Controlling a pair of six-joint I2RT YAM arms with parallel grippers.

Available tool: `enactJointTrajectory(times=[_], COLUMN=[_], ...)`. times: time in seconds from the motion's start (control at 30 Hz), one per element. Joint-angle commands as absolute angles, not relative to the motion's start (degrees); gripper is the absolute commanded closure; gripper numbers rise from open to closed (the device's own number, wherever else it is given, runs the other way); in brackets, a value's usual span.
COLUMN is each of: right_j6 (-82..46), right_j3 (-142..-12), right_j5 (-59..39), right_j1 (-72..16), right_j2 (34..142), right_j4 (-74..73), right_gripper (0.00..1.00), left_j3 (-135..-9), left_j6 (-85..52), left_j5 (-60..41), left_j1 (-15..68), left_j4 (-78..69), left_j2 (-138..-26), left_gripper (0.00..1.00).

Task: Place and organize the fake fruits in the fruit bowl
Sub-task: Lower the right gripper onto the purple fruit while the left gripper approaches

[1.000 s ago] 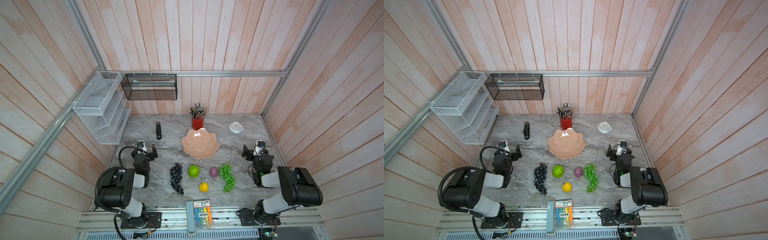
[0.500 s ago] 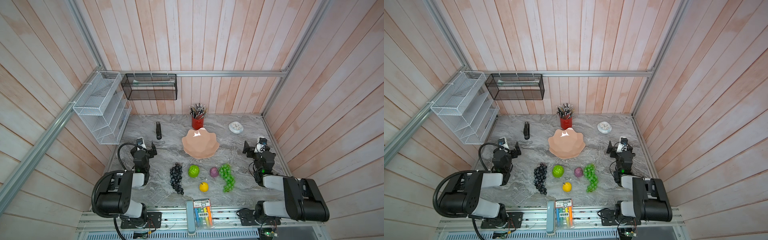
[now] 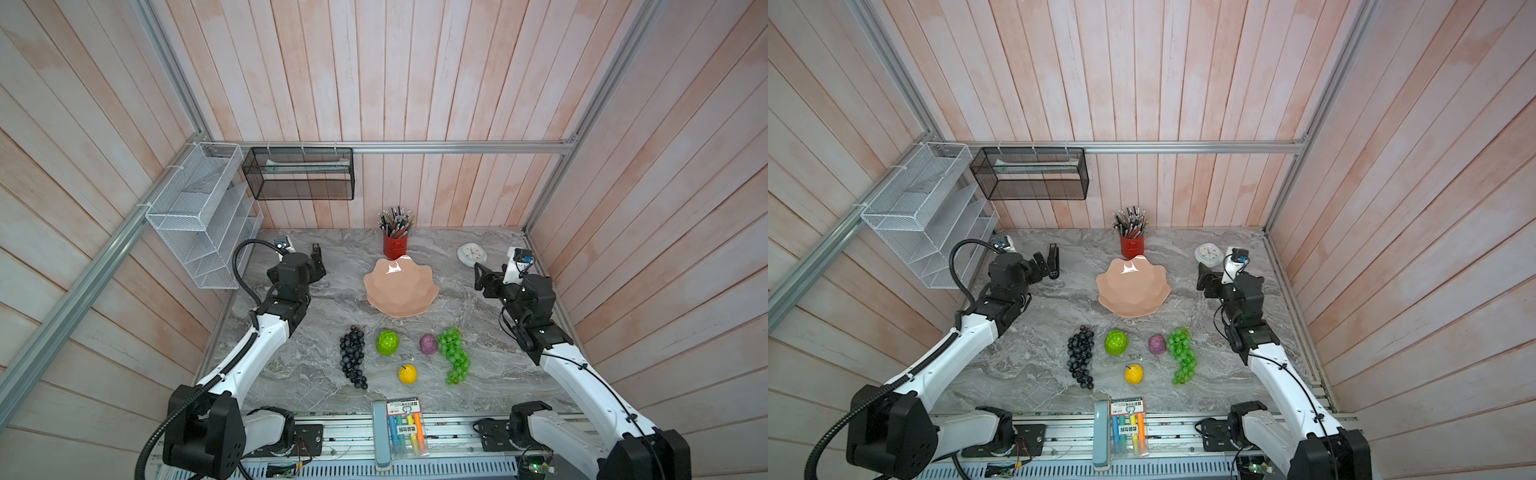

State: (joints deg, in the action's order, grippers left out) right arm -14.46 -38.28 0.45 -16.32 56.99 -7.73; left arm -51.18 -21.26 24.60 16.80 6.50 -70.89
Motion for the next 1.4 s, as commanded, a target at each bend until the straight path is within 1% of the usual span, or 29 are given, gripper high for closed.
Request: enactJointTrajectory(times=[0.0, 0.1, 0.2, 0.3, 0.37, 0.47, 0.53, 0.7, 0.83, 1.2, 1.37], right_j6=[-16.0, -17.9, -20.6, -21.5, -20.9, -18.9, -17.7, -16.5, -15.6, -12.5, -11.5], right_j3=[-41.7, -42.0, -43.2, -44.8, -45.1, -45.4, -45.7, -46.8, -46.8, -46.0, -44.9], right_j5=[2.0, 3.5, 5.0, 6.6, 7.2, 5.2, 5.3, 9.1, 11.7, 8.9, 5.9], right_j1=[-24.9, -34.6, -43.2, -49.6, -51.7, -52.2, -52.2, -52.3, -51.8, -47.7, -46.6], right_j2=[56.8, 57.8, 60.1, 64.4, 67.6, 71.8, 73.9, 77.0, 78.1, 82.4, 83.8], right_j4=[9.3, 15.5, 20.3, 23.9, 24.7, 23.9, 23.5, 24.8, 24.2, 20.8, 18.0], right_gripper=[0.15, 0.17, 0.20, 0.21, 0.22, 0.26, 0.26, 0.27, 0.27, 0.27, 0.32], left_j3=[-50.2, -48.8, -46.3, -44.9, -44.3, -42.7, -41.1, -38.3, -38.6, -39.2, -38.4], left_j6=[-28.5, -32.3, -33.0, -33.4, -33.9, -35.9, -38.1, -41.4, -41.2, -40.1, -40.4], left_j5=[26.6, 26.8, 26.5, 24.9, 23.8, 23.3, 22.7, 21.4, 22.0, 21.0, 20.4], left_j1=[21.3, 26.0, 30.1, 31.6, 31.9, 32.1, 32.1, 32.3, 32.3, 32.3, 32.3], left_j4=[18.3, 21.9, 22.1, 23.2, 24.0, 24.4, 24.2, 24.1, 25.2, 24.6, 24.1], left_j2=[-68.3, -66.2, -63.7, -63.0, -62.9, -61.7, -60.0, -56.3, -55.5, -56.2, -56.2], left_gripper=[0.00, 0.00, 0.01, 0.00, 0.00, 0.00, 0.00, 0.00, 0.00, 0.00, 0.01])
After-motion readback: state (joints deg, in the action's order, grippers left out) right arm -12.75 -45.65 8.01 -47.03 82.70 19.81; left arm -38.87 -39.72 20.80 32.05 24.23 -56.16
